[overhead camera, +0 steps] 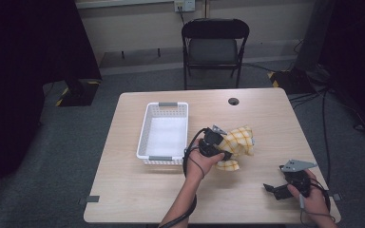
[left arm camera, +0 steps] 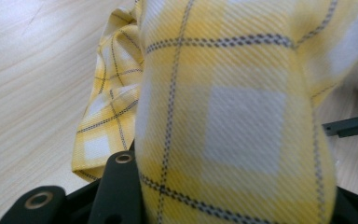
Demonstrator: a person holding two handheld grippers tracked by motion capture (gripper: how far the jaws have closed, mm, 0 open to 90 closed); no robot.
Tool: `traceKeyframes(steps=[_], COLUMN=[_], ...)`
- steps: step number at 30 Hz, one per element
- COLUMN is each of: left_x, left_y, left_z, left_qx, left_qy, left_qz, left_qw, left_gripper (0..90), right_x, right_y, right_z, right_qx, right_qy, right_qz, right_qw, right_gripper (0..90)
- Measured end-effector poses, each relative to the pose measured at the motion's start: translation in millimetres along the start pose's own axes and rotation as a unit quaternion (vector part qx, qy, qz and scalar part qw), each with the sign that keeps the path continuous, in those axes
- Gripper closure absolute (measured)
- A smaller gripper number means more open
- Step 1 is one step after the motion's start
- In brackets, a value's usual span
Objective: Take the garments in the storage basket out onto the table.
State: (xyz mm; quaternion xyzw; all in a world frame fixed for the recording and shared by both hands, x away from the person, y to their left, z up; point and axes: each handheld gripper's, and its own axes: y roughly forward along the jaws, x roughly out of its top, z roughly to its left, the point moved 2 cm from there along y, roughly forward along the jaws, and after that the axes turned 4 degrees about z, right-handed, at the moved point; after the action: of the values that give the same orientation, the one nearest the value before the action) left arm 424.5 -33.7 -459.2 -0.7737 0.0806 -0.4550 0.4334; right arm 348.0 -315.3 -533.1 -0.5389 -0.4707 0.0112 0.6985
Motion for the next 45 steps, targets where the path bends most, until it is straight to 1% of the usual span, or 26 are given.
traceKeyframes(steps=[4, 8, 11, 14, 21, 25, 33, 36, 41, 45], left_x=[-2.0, -3.2, -3.1, -3.0, -5.7, -5.9, -6.2, -7.1, -7.6, -8.1], left_y=[5.0, 8.0, 8.9, 9.6, 15.2, 17.1, 18.6, 20.0, 21.9, 23.9], left_z=[-1.0, -2.5, -3.6, -3.8, -4.3, -6.1, -6.1, -6.6, -8.5, -9.2], left_qx=[-0.001, 0.004, 0.003, 0.007, 0.010, 0.011, 0.013, 0.015, 0.020, 0.022], left_qy=[0.000, 0.002, 0.003, 0.003, 0.002, 0.005, 0.002, 0.004, 0.012, 0.013], left_qz=[0.006, 0.012, 0.012, 0.013, 0.019, 0.022, 0.023, 0.027, 0.031, 0.032], left_qw=[1.0000, 0.9999, 0.9999, 0.9999, 0.9998, 0.9997, 0.9997, 0.9995, 0.9992, 0.9991], left_gripper=[59.5, 59.5, 59.6, 59.5, 59.2, 59.0, 58.7, 58.5, 57.6, 57.4], right_x=[0.0, 0.0, 0.0, 0.0, 0.0, 0.0, 0.0, 0.0, 0.0, 0.0], right_y=[0.0, 0.0, 0.0, 0.0, 0.0, 0.0, 0.0, 0.0, 0.0, 0.0], right_z=[-0.1, 0.0, 0.0, 0.0, 0.0, 0.0, 0.0, 0.0, 0.0, 0.0], right_qx=[0.000, 0.000, 0.000, 0.000, 0.000, 0.000, 0.000, 0.000, 0.000, 0.000], right_qy=[0.000, 0.000, 0.000, 0.000, 0.000, 0.000, 0.000, 0.000, 0.000, 0.000], right_qz=[0.000, 0.000, 0.000, 0.000, 0.000, 0.000, 0.000, 0.000, 0.000, 0.000], right_qw=[1.0000, 1.0000, 1.0000, 1.0000, 1.0000, 1.0000, 1.0000, 1.0000, 1.0000, 1.0000], right_gripper=[0.0, 0.0, 0.0, 0.0, 0.0, 0.0, 0.0, 0.0, 0.0, 0.0])
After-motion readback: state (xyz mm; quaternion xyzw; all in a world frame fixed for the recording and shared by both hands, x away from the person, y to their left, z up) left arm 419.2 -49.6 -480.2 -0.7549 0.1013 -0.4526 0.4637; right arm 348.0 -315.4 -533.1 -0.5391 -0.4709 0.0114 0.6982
